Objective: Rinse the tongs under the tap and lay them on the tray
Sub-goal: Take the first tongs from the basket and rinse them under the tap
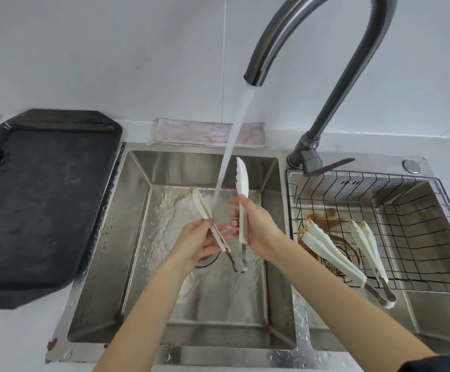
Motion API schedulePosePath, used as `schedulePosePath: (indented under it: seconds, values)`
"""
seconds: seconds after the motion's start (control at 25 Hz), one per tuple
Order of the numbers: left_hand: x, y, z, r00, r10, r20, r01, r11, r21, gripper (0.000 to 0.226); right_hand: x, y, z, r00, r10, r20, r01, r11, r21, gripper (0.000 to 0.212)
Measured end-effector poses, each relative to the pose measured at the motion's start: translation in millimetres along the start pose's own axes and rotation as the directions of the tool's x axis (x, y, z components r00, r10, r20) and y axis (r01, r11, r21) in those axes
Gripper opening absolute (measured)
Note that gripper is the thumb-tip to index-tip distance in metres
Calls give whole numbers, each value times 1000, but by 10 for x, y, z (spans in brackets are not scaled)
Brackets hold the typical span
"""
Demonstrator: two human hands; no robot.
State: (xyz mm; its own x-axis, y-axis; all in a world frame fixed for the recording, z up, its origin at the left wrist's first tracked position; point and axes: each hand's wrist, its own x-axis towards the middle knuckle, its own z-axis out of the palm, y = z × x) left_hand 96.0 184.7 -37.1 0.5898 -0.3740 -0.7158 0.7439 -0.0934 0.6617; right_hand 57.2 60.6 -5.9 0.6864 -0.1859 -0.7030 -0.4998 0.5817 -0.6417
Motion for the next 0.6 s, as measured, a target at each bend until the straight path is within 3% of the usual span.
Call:
schedulePosePath:
  seconds: [0.16,0.28,0.36,0.6]
  values:
    - [129,-42,249,983,-145,110,161,973,-164,15,-57,-146,-66,989,-143,-29,132,963,-237,16]
    - [146,-52,364,977,-157,146,191,946,-261,16,-29,-170,-93,969,-243,-36,211,897,-390,8]
    - [158,-50,373,978,-143,149,183,936,-301,16,6,-165,-108,955,-294,-32,245,846,-474,13]
    - [232,-61,240,984,-136,111,168,911,-377,11,187,-11,-236,946,-303,-117,183,796,-577,21]
